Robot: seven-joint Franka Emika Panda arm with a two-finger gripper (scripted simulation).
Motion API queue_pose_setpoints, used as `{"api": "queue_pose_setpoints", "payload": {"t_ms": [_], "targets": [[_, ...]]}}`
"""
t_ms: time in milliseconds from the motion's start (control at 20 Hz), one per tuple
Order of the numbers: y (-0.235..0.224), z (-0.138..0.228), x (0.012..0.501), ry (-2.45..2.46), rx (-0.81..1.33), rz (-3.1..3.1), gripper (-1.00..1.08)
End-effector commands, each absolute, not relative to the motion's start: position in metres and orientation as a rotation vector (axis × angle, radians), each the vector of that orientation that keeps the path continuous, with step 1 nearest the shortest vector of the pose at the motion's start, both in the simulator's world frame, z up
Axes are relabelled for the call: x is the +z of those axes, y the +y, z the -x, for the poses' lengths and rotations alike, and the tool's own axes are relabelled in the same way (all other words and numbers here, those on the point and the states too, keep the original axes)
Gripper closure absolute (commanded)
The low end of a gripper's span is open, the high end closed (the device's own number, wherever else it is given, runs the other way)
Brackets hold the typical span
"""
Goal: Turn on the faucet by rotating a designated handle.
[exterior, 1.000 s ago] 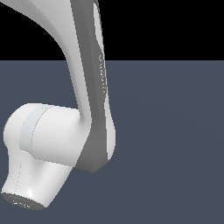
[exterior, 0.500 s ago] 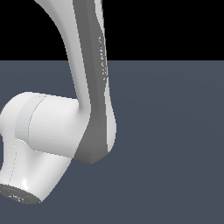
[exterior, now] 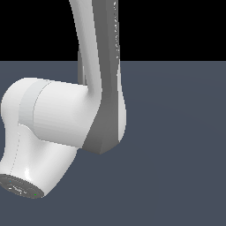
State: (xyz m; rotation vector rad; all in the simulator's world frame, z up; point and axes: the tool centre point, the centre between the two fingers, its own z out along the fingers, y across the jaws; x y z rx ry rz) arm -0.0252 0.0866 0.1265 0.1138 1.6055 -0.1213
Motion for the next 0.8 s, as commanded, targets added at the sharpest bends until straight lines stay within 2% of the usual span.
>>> {"api": "queue_pose_setpoints", "payload": {"t_ms": [0, 650, 700, 750], "targets": [[0.086, 0.025, 0.127, 1.606, -0.121, -0.115, 1.08], [0.048, 0.03, 0.164, 1.571, -0.114, -0.113, 1.08], [0.048, 0.03, 0.164, 1.571, -0.114, -0.113, 1.08], [0.069, 0.033, 0.152, 1.596, -0.084, -0.087, 1.08]]}}
